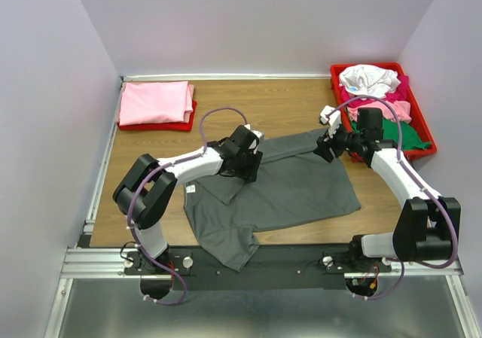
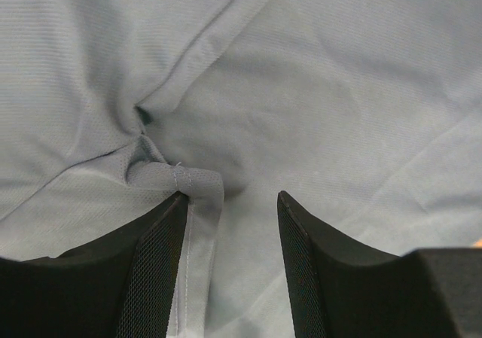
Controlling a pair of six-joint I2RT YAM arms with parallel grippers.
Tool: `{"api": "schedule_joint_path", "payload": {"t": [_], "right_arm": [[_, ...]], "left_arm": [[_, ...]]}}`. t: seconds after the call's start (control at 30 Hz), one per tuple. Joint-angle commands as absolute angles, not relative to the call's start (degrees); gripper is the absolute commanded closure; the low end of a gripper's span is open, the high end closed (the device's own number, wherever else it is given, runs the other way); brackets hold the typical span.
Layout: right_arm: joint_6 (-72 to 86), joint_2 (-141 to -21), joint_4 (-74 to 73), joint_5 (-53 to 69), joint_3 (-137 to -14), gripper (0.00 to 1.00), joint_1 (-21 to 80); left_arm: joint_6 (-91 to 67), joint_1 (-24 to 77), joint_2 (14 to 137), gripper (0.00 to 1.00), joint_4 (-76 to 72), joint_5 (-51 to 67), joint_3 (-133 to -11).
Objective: Fold and stack the t-shirts
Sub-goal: Fold the tshirt
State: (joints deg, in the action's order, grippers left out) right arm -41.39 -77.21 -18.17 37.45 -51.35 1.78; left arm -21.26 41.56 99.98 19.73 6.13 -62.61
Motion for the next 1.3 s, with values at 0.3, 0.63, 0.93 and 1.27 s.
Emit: {"api": "schedule_joint_path", "payload": {"t": [0.3, 0.63, 0.93, 1.27], "right_arm": [[-41.57, -77.70, -19.86, 39.55, -50.89, 0.29, 1.41], [-41.75, -77.96, -20.21, 40.25, -50.80, 0.29, 1.41], [-42.01, -77.78, -20.48, 40.08, -50.98, 0.30, 1.41], [-42.19, -78.22, -20.65, 40.08, -50.89, 0.29, 1.41]], "left_arm": [[-30.48, 33.60, 74.64, 0.25, 14.25, -2.64, -51.17], [-45.35, 10.47, 65.47, 0.44, 4.75, -5.63, -38.05], [-42.63, 4.40, 78.30, 0.49, 3.78, -1.41, -41.39], [-41.31, 4.31, 83.32, 0.49, 1.06, 1.58, -41.57]]}}
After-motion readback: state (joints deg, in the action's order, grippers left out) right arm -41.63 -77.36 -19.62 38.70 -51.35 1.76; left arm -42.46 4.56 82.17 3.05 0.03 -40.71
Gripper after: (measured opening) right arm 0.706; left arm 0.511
